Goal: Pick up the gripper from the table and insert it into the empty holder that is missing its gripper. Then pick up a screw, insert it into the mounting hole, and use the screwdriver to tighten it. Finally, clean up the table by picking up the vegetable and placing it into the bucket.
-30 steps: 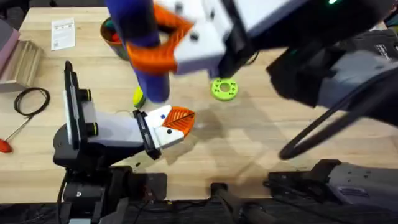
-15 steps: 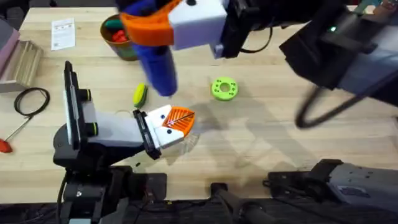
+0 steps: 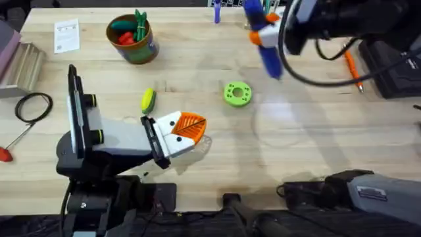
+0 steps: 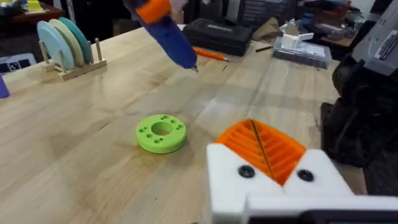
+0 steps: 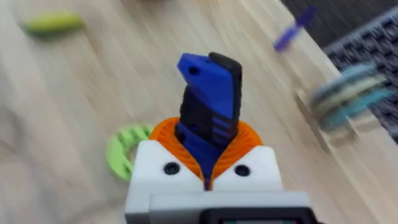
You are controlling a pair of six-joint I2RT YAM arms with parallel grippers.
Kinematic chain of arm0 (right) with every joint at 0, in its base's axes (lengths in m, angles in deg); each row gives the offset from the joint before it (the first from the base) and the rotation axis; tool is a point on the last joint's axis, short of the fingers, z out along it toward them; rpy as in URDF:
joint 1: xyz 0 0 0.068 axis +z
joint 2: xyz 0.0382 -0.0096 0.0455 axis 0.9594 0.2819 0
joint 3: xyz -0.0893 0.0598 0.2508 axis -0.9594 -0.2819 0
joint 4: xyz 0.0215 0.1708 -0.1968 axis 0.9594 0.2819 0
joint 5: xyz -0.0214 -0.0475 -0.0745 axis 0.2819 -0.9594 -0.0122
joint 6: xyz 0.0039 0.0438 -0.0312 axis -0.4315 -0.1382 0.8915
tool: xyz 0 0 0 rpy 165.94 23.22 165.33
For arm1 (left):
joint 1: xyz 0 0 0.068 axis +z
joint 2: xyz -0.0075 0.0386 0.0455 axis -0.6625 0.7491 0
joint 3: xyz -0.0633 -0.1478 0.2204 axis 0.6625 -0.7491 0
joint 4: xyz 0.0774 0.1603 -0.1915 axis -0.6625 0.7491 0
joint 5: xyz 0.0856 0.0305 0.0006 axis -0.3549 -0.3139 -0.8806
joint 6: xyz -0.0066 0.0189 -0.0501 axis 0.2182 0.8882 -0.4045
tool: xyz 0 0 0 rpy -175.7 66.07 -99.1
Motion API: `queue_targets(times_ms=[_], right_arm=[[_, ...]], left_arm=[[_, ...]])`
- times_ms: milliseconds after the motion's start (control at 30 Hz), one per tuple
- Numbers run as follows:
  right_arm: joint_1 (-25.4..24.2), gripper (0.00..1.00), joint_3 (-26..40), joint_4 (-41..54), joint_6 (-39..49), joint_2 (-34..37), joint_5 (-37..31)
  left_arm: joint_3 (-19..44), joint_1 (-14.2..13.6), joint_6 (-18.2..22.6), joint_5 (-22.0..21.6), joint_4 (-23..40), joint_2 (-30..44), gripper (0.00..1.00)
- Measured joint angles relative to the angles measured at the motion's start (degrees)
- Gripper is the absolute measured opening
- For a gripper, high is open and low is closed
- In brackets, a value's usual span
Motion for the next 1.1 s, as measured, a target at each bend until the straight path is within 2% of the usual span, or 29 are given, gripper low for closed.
queue_targets(times_ms=[167, 367, 600, 833, 867, 1033, 1067, 1100], right_arm=[[-4.18, 0.023, 0.18, 6.62, 18.00, 3.14, -12.36], [-6.71, 0.023, 0.33, 9.25, 30.48, 10.97, -21.23], [-5.34, 0.023, 0.33, 9.21, 37.31, 19.82, -27.58], [-4.42, 0.027, 0.48, 8.46, 40.12, 20.44, -29.88], [-4.42, 0.056, 0.50, 8.49, 40.08, 20.44, -29.99], [-4.42, 0.790, 0.92, 8.16, 40.42, 20.44, -30.50], [-4.42, 0.913, 1.00, 8.03, 40.60, 20.44, -30.50], [-4.42, 0.956, 1.03, 7.90, 40.42, 20.35, -30.52]], left_arm=[[0.00, 0.00, 0.00, -0.01, 0.00, -0.01, 0.004], [0.00, 0.00, 0.00, 0.00, 0.00, -0.01, 0.004], [0.00, 0.00, 0.00, -0.01, 0.00, -0.02, 0.004], [0.00, 0.00, 0.00, -0.01, 0.00, -0.01, 0.004], [0.00, 0.00, 0.00, 0.00, 0.00, -0.02, 0.004], [0.00, 0.00, 0.00, -0.01, 0.00, -0.02, 0.004], [0.00, 0.00, 0.00, -0.01, 0.00, -0.01, 0.004], [0.00, 0.00, 0.00, 0.00, 0.00, 0.00, 0.004]])
